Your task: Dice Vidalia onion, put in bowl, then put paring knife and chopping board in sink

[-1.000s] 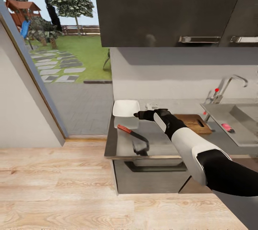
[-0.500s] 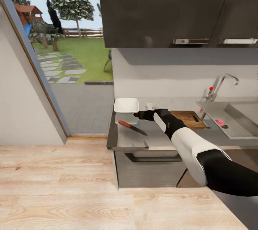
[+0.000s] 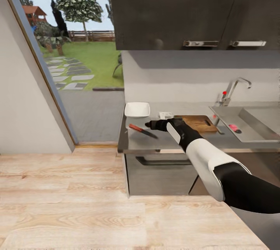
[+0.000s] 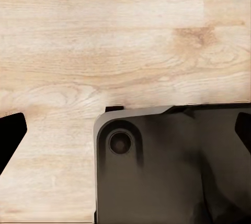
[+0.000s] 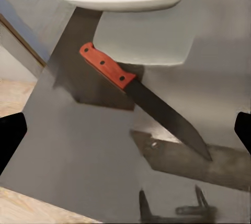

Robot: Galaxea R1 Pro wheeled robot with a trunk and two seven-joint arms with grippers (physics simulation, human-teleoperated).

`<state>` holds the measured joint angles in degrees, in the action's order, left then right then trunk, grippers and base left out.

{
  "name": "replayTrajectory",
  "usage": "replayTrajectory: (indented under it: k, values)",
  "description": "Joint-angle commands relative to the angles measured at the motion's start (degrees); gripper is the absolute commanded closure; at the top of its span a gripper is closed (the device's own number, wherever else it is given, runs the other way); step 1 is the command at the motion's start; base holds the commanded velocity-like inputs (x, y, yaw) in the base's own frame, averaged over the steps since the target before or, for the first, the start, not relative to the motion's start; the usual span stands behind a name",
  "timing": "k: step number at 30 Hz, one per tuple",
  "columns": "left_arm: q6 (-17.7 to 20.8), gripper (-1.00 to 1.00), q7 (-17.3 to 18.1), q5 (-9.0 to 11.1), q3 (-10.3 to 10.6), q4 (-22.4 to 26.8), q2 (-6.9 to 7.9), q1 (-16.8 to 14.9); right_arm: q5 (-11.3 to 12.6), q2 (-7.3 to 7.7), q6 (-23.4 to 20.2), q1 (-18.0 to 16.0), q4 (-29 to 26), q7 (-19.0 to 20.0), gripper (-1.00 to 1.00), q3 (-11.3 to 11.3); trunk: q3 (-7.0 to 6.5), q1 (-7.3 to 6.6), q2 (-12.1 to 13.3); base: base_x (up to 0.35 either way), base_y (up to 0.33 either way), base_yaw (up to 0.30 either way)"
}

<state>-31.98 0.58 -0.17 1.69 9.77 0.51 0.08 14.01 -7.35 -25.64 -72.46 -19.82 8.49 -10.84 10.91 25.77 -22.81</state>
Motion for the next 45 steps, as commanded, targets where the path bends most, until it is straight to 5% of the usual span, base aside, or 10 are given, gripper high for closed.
replayTrajectory:
  k: [1, 45]
  values:
    - [-0.10, -1.00, 0.03, 0.00, 0.11, 0.07, 0.02, 0.01, 0.58, 0.05, -0.20, -0.05, -0.05, -0.14, -1.00, -0.41, 0.11, 0.01, -0.11, -0.207, 0.000, 0.000]
    - [-0.10, -1.00, 0.03, 0.00, 0.15, 0.07, 0.02, 0.01, 0.49, 0.14, 5.78, 0.13, 0.13, -0.49, -1.00, -0.41, 0.11, 0.01, -0.11, -0.166, 0.000, 0.000]
